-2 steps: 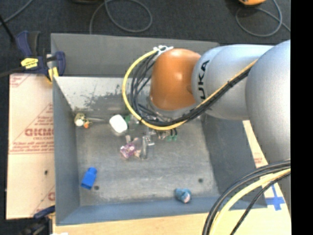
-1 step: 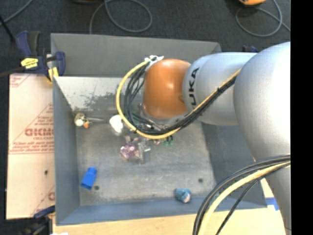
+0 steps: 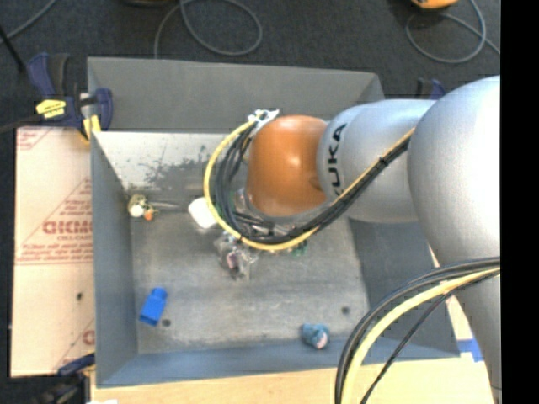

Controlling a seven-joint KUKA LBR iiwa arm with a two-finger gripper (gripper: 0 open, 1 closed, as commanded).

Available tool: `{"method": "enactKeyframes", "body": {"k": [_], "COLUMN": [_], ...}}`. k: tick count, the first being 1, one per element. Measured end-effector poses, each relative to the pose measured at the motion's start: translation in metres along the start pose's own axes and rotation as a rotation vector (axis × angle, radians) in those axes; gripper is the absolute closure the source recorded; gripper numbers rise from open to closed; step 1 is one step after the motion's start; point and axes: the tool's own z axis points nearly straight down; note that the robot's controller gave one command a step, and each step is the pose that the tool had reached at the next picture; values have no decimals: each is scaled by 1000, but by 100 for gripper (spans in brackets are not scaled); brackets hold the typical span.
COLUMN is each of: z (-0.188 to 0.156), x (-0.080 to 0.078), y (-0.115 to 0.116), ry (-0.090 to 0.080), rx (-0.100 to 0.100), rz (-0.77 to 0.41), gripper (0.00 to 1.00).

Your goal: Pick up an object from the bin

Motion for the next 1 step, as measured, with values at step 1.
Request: {"method": "enactKeyframes", "body": {"k": [1], "z": [0], "x": [0], "y": [0], "ry": [0], "rx": [0], "rz": [1], "gripper": [100]}}
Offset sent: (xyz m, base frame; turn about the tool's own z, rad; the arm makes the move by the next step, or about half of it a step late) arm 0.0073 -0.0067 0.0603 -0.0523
